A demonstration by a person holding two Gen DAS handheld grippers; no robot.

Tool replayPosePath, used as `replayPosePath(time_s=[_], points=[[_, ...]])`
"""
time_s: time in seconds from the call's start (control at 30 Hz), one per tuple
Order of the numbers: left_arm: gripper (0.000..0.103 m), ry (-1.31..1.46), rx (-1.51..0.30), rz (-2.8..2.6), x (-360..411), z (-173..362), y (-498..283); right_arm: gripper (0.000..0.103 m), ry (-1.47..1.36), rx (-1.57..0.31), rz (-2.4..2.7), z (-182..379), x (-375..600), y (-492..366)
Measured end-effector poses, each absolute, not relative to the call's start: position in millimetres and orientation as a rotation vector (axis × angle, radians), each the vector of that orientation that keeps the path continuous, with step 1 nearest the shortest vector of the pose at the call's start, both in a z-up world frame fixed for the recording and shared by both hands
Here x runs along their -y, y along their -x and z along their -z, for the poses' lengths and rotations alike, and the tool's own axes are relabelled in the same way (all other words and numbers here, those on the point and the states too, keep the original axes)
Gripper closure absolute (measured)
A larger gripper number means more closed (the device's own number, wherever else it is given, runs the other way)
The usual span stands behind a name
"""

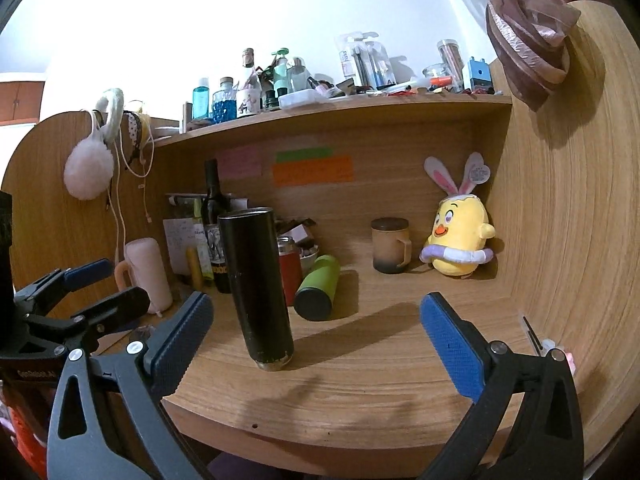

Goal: Flip cup upside down

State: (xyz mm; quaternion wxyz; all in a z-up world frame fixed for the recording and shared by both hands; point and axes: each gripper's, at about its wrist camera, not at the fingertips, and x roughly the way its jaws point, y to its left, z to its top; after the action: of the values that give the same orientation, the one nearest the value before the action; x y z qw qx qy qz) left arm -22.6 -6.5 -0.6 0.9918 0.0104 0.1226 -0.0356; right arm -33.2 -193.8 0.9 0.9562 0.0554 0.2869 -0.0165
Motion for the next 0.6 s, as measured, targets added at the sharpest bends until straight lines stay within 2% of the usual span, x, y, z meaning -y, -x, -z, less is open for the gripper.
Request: replayPosePath(time_s=[0.6], points=[[0.0, -0.009, -0.247, 0.041, 0.3, 2.4, 22.5, 0.0, -0.093, -0.581, 0.012, -1.9, 186.4, 30.7]])
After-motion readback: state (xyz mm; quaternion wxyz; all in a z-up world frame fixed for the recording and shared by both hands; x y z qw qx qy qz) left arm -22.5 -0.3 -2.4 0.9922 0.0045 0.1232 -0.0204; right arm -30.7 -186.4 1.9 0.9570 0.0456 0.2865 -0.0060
